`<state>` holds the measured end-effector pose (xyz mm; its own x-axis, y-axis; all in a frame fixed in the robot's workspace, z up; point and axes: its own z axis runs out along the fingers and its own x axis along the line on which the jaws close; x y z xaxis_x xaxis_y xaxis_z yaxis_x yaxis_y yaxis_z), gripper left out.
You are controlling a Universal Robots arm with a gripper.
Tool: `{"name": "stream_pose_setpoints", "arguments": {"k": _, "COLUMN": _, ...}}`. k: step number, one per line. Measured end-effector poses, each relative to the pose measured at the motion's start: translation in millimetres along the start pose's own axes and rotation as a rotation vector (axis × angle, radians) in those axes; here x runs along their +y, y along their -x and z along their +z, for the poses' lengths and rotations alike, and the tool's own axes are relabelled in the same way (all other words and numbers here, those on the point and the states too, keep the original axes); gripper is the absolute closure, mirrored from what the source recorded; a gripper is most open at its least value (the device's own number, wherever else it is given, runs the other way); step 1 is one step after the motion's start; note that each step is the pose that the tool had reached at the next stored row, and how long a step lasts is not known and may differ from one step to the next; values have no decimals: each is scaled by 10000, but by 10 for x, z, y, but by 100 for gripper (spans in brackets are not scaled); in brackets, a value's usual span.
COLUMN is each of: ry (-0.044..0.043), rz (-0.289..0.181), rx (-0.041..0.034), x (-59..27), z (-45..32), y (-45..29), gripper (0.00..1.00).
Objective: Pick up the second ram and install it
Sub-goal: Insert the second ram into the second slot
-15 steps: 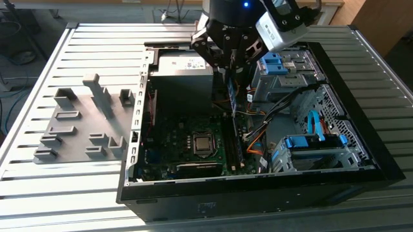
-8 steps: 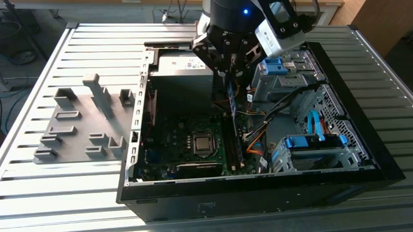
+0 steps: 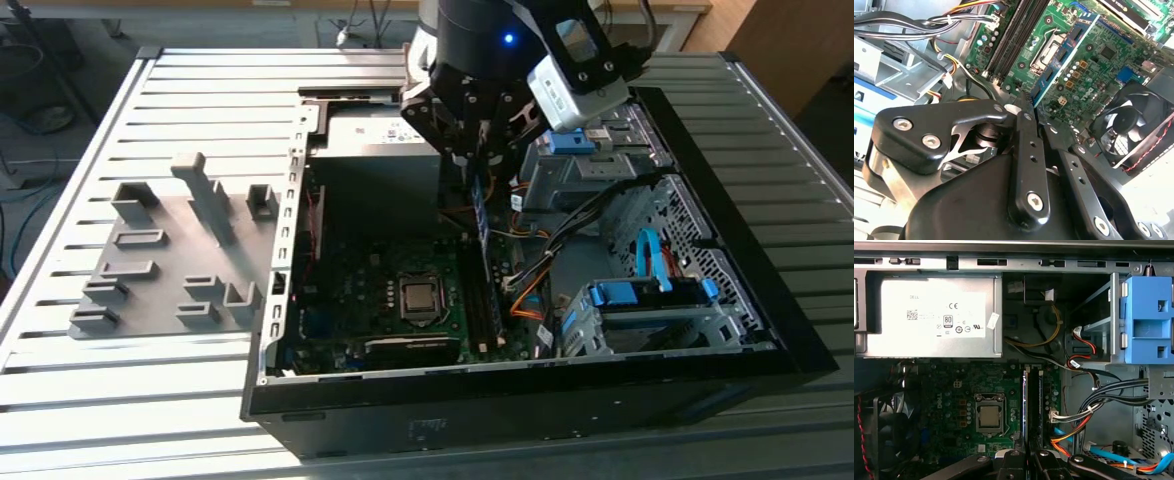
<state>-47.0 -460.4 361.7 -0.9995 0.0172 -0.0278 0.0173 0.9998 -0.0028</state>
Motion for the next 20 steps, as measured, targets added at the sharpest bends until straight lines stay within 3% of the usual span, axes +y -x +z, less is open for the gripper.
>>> {"name": "stream_pose_setpoints", "arguments": {"k": 13, "ry": 1, "rz": -6, "rx": 0, "x": 2, "z": 5, "y": 0, "gripper": 86}}
{"name": "stream_pose_setpoints", "arguments": {"k": 20, "ry": 7, "rz": -37, "rx": 8, "x": 3, "z": 66, "y": 14, "gripper": 86}}
